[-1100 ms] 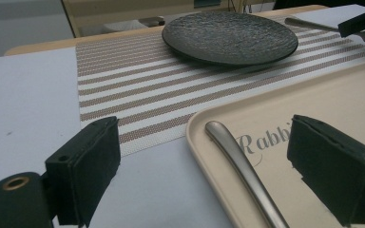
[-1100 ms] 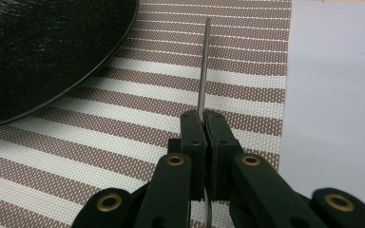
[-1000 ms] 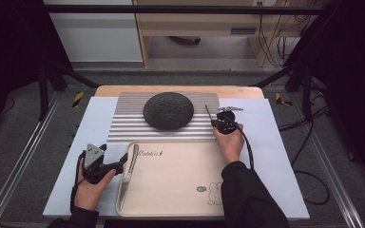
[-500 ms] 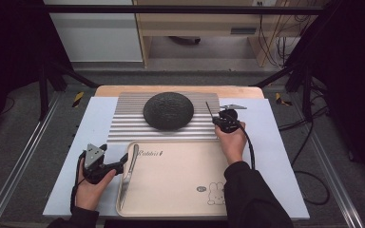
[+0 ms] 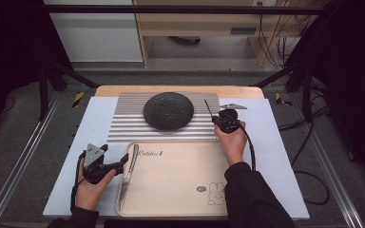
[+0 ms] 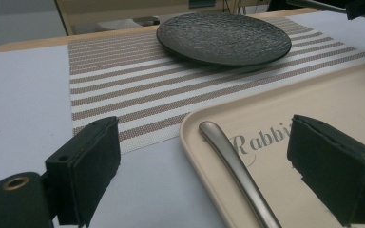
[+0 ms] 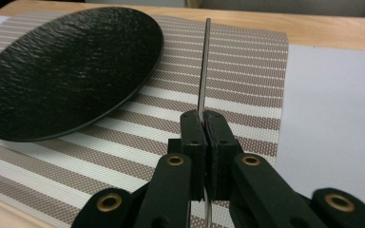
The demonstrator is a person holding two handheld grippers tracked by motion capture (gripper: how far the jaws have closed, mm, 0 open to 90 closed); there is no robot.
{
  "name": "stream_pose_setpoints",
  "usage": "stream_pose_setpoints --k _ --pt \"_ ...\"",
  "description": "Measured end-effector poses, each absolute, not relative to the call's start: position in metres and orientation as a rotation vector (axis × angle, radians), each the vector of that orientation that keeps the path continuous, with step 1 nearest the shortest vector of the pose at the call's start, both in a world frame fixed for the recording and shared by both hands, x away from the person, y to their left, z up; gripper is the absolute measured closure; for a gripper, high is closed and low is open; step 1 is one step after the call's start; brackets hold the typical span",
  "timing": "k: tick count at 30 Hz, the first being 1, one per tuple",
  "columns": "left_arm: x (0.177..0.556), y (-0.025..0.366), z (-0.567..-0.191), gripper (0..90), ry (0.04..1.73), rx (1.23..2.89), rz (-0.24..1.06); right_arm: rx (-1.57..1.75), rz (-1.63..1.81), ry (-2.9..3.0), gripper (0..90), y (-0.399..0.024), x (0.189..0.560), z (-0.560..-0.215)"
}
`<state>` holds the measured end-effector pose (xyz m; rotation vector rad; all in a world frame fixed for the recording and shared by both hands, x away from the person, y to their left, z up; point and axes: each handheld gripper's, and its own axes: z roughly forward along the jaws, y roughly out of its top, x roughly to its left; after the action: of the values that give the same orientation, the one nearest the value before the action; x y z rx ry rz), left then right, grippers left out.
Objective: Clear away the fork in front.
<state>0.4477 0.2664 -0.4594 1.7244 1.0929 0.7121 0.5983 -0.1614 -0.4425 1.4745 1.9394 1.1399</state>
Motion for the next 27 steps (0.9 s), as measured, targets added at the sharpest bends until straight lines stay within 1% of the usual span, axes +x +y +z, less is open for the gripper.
stream_pose_setpoints --k 3,7,10,11,17,22,27 --pt "0.447 0.264 -0.458 10.6 1.067 1.727 0.718 1.441 1.158 1.946 87.8 -0.159 0.594 -0.438" --pt "0.448 0.257 -0.454 10.6 0.997 1.748 0.682 1.383 1.199 1.962 87.8 -0.153 0.58 -0.429" --pt "0.453 0.248 -0.447 10.5 0.93 1.774 0.637 1.334 1.25 1.981 87.8 -0.146 0.563 -0.423" --pt "0.455 0.245 -0.444 10.5 0.912 1.772 0.628 1.334 1.25 1.981 87.8 -0.146 0.563 -0.423" --pt "0.471 0.233 -0.427 8.2 0.849 1.768 0.498 1.247 1.299 2.016 87.8 -0.133 0.541 -0.417" --pt "0.481 0.218 -0.416 7.7 0.79 1.833 0.489 1.177 1.352 2.039 87.8 -0.124 0.526 -0.409" --pt "0.488 0.204 -0.407 7.0 0.74 1.871 0.445 1.125 1.382 2.06 87.7 -0.114 0.511 -0.406"
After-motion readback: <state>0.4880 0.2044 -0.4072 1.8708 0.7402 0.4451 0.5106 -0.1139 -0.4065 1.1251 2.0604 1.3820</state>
